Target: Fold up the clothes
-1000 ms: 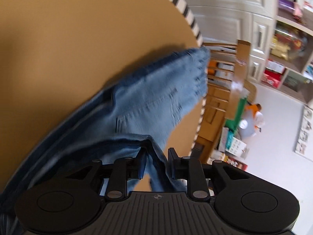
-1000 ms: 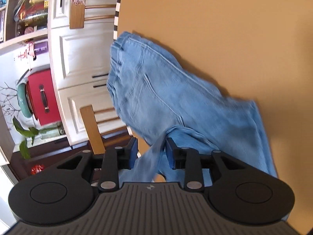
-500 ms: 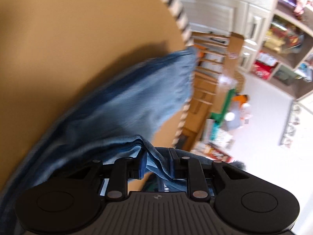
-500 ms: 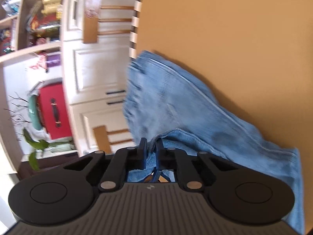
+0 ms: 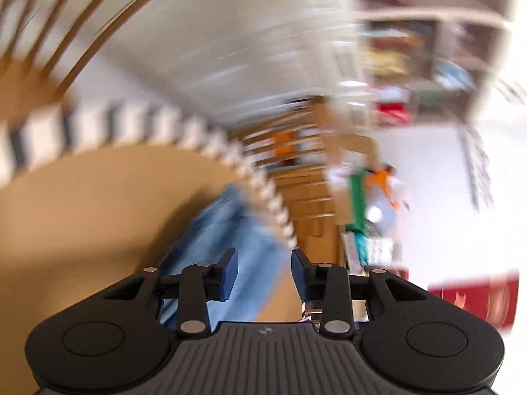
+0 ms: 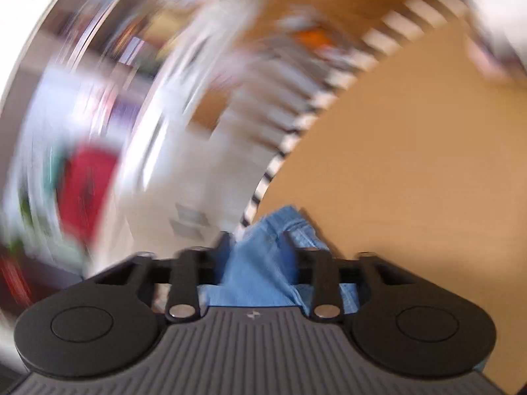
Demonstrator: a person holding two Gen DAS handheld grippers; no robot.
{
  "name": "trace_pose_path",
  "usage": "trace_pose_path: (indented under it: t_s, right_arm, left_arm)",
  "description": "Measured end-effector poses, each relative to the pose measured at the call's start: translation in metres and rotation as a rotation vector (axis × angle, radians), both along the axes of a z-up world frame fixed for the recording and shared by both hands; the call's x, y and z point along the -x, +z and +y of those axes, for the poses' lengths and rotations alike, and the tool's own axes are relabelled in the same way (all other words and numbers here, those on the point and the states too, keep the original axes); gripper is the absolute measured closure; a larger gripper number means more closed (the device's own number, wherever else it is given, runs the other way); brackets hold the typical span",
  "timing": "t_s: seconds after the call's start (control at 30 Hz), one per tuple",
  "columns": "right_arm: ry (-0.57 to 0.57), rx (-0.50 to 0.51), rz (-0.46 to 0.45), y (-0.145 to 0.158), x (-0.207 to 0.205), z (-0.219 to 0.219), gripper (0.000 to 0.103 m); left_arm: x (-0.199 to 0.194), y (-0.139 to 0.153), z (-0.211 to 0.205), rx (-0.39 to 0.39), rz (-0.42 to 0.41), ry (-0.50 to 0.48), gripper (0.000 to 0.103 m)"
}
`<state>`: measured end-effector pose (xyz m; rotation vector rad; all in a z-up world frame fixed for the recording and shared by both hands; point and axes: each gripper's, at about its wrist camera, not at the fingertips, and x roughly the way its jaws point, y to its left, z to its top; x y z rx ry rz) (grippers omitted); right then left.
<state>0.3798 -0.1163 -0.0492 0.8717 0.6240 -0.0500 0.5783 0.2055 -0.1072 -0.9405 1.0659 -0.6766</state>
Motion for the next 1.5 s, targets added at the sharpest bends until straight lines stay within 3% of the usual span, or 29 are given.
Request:
trace_pose_path:
  t_s: [0.07, 0.13, 0.23, 0.27, 0.3, 0.43, 0.53, 0.63, 0.67, 0.73, 0.77, 0.87, 1.07, 1.17, 1.27, 1.33, 1.37, 1.5]
  right_arm:
    - [0.134, 0.152, 0.025, 0.001, -0.021, 0.033, 0.093]
    - [0.200, 0.225, 0.069, -0.009, -0.045, 0.054, 0.093]
    - [0.174, 0.337, 0.131, -0.030, -0.068, 0.064, 0.092]
    - [0.169, 0.349, 0.150, -0.038, -0.072, 0.064, 0.093]
    - [0.166, 0.354, 0.169, -0.046, -0.076, 0.063, 0.093]
    - [0.142, 0.366, 0.163, -0.064, -0.073, 0.067, 0.092]
    - [0.142, 0.361, 0.167, -0.065, -0.077, 0.067, 0.092]
    - [0.146, 0.323, 0.187, -0.051, -0.073, 0.060, 0.089]
    - [0.150, 0.331, 0.163, -0.039, -0.063, 0.061, 0.088]
    - [0.218, 0.370, 0.092, -0.016, -0.030, 0.070, 0.084]
    - [0.262, 0.388, 0.064, -0.008, -0.010, 0.076, 0.083]
    - [0.365, 0.438, 0.048, -0.003, 0.056, 0.097, 0.076]
    - [0.429, 0.532, 0.086, -0.013, 0.150, 0.138, 0.077]
    - [0.416, 0.559, 0.100, -0.011, 0.178, 0.150, 0.077]
    - [0.367, 0.523, 0.094, -0.004, 0.204, 0.152, 0.077]
    - [0.368, 0.531, 0.077, -0.001, 0.219, 0.153, 0.077]
    - [0.367, 0.540, 0.088, -0.005, 0.222, 0.154, 0.077]
    - [0.353, 0.553, 0.190, -0.033, 0.221, 0.150, 0.084]
  left_arm:
    - [0.001, 0.009, -0.027, -0.048, -0.108, -0.093, 0.066]
    - [-0.003, -0.006, -0.061, -0.161, -0.138, -0.154, 0.071]
    - [-0.013, -0.033, -0.090, -0.346, -0.180, -0.163, 0.086]
    - [-0.016, -0.042, -0.094, -0.375, -0.185, -0.165, 0.089]
    - [-0.019, -0.052, -0.094, -0.381, -0.183, -0.167, 0.100]
    - [-0.027, -0.071, -0.090, -0.368, -0.186, -0.176, 0.099]
    - [-0.024, -0.068, -0.099, -0.422, -0.263, -0.205, 0.099]
    - [-0.020, -0.054, -0.100, -0.466, -0.246, -0.201, 0.098]
    - [-0.002, -0.040, -0.087, -0.463, -0.245, -0.197, 0.095]
    - [0.046, -0.010, -0.058, -0.457, -0.268, -0.239, 0.072]
    - [0.069, 0.004, -0.045, -0.455, -0.281, -0.264, 0.071]
    - [0.138, 0.017, -0.017, -0.475, -0.319, -0.357, 0.068]
    - [0.233, 0.013, 0.005, -0.532, -0.319, -0.421, 0.067]
    - [0.264, 0.016, 0.014, -0.570, -0.338, -0.435, 0.067]
    - [0.288, 0.029, 0.033, -0.551, -0.346, -0.442, 0.066]
    - [0.306, 0.035, 0.035, -0.565, -0.392, -0.461, 0.055]
    - [0.311, 0.032, 0.032, -0.593, -0.418, -0.472, 0.055]
    - [0.312, 0.006, 0.025, -0.663, -0.397, -0.463, 0.069]
